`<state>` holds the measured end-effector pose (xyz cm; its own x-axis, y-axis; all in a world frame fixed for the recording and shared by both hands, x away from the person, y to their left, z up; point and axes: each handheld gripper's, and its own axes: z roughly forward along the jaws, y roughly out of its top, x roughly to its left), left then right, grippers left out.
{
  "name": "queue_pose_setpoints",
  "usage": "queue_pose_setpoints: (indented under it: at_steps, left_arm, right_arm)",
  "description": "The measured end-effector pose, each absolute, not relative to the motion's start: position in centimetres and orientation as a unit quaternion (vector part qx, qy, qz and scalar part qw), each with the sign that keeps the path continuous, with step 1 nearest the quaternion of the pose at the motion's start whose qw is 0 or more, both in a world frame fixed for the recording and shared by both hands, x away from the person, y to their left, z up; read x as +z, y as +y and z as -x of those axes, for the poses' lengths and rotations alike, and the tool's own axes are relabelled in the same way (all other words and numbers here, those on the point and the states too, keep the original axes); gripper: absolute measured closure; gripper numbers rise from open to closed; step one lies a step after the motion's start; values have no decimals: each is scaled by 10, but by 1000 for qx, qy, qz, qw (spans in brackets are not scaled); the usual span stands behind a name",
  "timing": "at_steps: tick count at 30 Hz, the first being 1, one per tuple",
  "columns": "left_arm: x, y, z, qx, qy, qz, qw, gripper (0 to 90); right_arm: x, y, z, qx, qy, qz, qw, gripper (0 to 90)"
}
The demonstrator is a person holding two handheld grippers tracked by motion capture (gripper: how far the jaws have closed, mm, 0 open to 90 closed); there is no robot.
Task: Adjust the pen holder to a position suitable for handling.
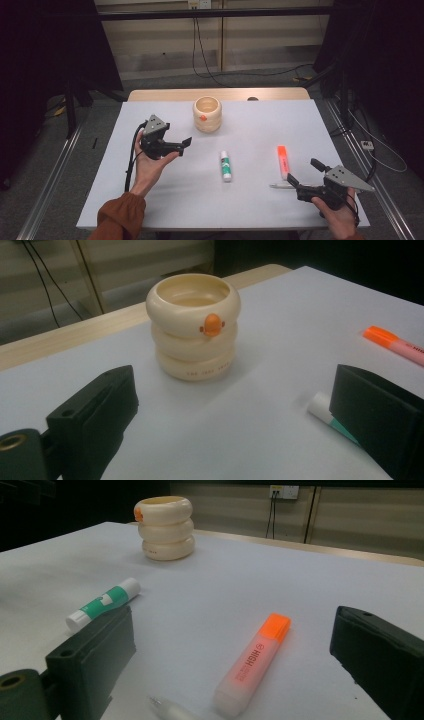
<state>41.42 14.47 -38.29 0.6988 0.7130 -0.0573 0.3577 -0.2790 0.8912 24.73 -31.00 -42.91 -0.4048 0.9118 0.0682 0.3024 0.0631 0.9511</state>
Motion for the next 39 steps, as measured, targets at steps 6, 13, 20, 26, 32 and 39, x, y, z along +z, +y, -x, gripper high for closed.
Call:
queue_pose_setpoints:
  at_steps: [6,13,20,26,32,39]
  left_arm:
    - [-378,137,-434,177,346,-782,487,44]
    - [-375,129,-461,179,353,-782,481,44]
    - [-369,115,-488,175,357,-782,480,57]
    - [-367,104,-510,184,357,-785,472,63]
    - [-368,100,-536,181,365,-784,468,67]
    - [-367,88,-550,171,386,-778,465,67]
  right_arm:
    - [-429,-310,-247,510,665,-457,299,38]
    - [-429,-310,-248,508,668,-455,299,38]
    - [-430,-310,-248,508,668,-456,297,38]
    - [-430,-310,-248,508,669,-455,296,38]
    - [-430,-310,-248,509,668,-456,295,38]
    - [-430,-310,-248,509,668,-459,290,39]
